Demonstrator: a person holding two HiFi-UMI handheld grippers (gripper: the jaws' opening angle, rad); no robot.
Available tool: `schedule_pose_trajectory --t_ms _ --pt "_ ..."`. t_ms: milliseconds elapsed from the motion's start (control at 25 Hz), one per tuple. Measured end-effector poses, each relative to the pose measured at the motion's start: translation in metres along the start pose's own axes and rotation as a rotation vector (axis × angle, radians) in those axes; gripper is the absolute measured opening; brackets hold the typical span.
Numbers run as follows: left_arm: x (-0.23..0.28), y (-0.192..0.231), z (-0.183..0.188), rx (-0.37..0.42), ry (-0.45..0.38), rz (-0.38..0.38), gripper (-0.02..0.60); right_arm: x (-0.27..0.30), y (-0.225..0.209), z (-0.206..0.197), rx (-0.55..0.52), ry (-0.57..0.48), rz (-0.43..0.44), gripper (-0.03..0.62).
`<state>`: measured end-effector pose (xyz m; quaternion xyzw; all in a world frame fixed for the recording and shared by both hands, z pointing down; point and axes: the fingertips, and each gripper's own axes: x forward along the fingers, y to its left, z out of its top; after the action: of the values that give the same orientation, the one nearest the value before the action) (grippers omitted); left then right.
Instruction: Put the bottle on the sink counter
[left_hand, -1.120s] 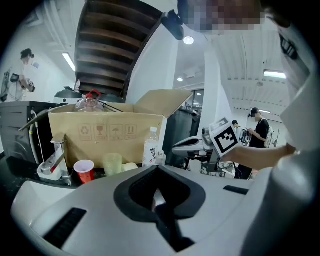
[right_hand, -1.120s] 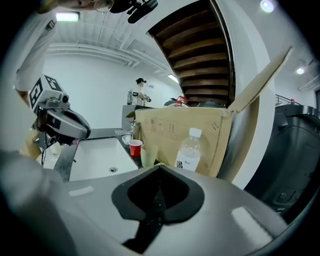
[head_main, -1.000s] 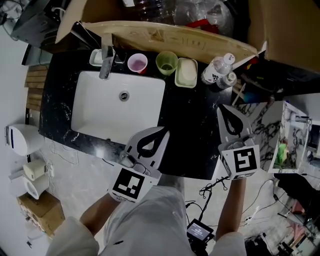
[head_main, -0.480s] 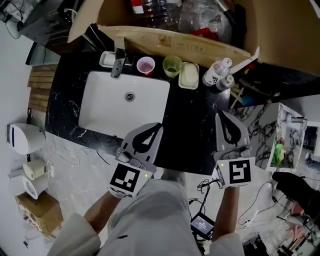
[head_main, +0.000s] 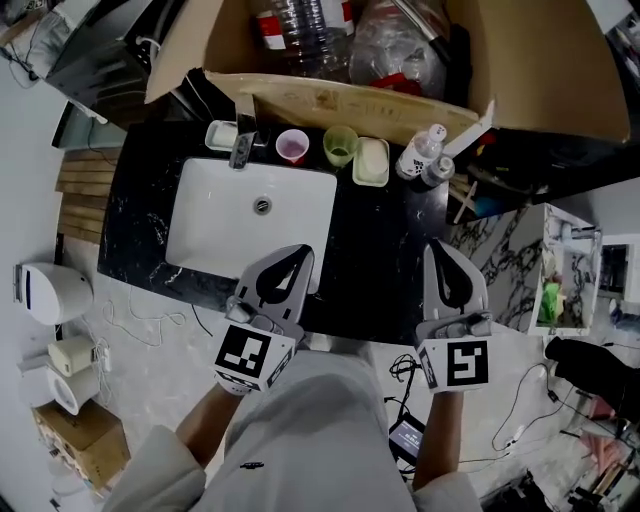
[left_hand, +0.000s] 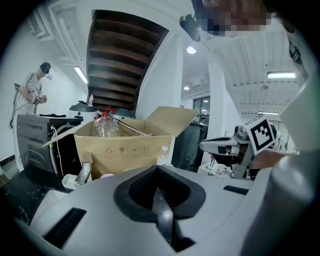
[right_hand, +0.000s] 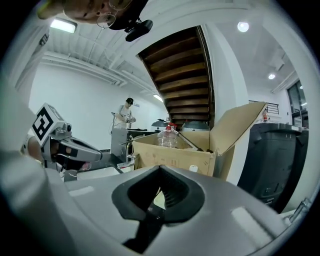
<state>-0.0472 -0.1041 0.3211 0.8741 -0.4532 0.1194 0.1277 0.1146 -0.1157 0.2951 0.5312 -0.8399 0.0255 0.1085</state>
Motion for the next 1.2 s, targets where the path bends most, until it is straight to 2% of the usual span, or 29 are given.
schedule_pose_trajectory --t_ms 520,1200 --pt "-0.023 0.014 0.022 0.002 -0.055 0.016 0.007 -0.034 0.008 0.02 0.063 -0.05 -0.098 0.011" --pt "-0.047 0.02 0.028 0.0 -0.086 0.043 0.008 -0.067 0.016 0.022 0.1 -0.093 -0.177 0.011"
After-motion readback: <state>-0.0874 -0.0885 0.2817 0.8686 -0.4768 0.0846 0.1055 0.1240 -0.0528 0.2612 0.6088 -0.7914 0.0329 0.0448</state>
